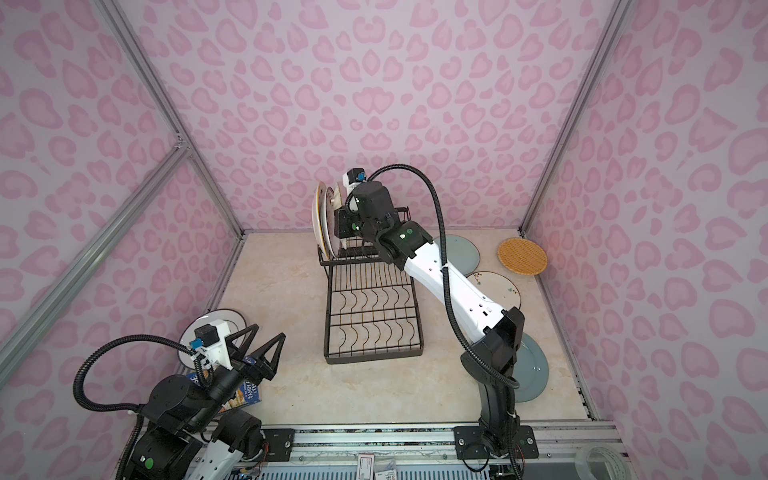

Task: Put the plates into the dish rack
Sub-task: 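Carry the straw mat with the right gripper up over the rack's upper tier, then lower the straw mat into the upper tier slot beside the standing plates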

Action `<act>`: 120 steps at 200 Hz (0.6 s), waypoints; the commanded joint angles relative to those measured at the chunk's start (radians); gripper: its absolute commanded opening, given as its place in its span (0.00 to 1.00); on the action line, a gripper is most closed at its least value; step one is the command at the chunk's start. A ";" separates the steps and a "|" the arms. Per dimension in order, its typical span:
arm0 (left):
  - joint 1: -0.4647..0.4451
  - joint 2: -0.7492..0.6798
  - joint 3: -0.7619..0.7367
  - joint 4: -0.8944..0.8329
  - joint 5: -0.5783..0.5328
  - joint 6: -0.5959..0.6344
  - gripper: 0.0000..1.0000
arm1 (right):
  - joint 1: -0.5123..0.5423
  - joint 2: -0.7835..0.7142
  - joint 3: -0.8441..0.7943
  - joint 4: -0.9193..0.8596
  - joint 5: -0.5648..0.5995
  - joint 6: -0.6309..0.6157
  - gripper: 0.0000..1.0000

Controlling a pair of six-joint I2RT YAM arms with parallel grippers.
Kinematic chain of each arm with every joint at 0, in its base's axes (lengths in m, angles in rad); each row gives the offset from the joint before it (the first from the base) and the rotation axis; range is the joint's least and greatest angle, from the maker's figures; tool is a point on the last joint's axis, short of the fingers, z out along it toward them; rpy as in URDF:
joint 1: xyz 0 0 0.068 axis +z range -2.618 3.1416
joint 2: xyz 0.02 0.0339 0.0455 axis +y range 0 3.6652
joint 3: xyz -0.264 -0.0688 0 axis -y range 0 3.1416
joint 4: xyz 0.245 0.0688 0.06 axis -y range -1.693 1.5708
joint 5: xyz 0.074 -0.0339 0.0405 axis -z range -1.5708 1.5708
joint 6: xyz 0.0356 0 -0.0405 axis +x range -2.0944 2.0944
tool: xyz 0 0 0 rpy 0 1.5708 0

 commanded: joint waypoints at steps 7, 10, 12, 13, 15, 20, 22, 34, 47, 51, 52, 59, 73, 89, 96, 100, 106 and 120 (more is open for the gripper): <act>0.001 -0.005 -0.001 0.020 0.008 -0.004 0.97 | 0.000 0.013 0.006 0.044 0.009 0.015 0.00; 0.001 -0.005 -0.002 0.020 0.008 -0.004 0.97 | 0.000 0.013 0.006 0.045 0.010 0.017 0.00; 0.001 -0.005 -0.002 0.022 0.008 -0.004 0.97 | 0.000 0.012 0.006 0.046 0.010 0.016 0.00; 0.001 -0.005 -0.002 0.022 0.009 -0.004 0.97 | 0.001 0.012 0.006 0.045 0.010 0.017 0.00; 0.001 -0.005 -0.002 0.021 0.009 -0.004 0.97 | 0.000 0.014 0.006 0.046 0.011 0.018 0.00; 0.001 -0.004 -0.001 0.023 0.010 -0.004 0.97 | -0.001 0.015 0.006 0.046 0.011 0.019 0.00; 0.001 -0.005 -0.001 0.023 0.010 -0.004 0.97 | -0.001 0.016 0.006 0.047 0.012 0.020 0.00; 0.001 -0.005 -0.002 0.023 0.011 -0.004 0.97 | -0.003 0.018 0.006 0.045 0.014 0.025 0.00; 0.000 -0.005 -0.003 0.023 0.010 -0.004 0.97 | -0.003 0.023 0.007 0.046 0.019 0.031 0.00; 0.001 -0.004 -0.003 0.023 0.011 -0.004 0.97 | -0.003 0.025 0.006 0.045 0.019 0.034 0.00; 0.001 -0.004 -0.004 0.023 0.011 -0.004 0.97 | -0.004 0.026 0.006 0.046 0.019 0.035 0.00; 0.000 -0.005 -0.002 0.023 0.011 -0.004 0.97 | -0.005 0.026 0.008 0.047 0.020 0.038 0.00; 0.001 -0.005 -0.002 0.023 0.012 -0.004 0.97 | -0.005 0.032 0.011 0.045 0.023 0.040 0.00; 0.001 -0.006 -0.002 0.023 0.012 -0.004 0.97 | -0.005 0.041 0.024 0.033 0.029 0.040 0.00; 0.001 -0.006 -0.001 0.024 0.011 -0.004 0.97 | -0.004 0.045 0.027 0.030 0.030 0.041 0.00; 0.001 -0.005 -0.001 0.023 0.011 -0.004 0.97 | -0.005 0.045 0.028 0.028 0.032 0.040 0.00; 0.001 -0.007 -0.002 0.023 0.012 -0.004 0.97 | -0.005 0.046 0.029 0.026 0.034 0.041 0.00; 0.001 -0.007 -0.001 0.023 0.014 -0.004 0.97 | -0.004 0.047 0.030 0.018 0.046 0.043 0.00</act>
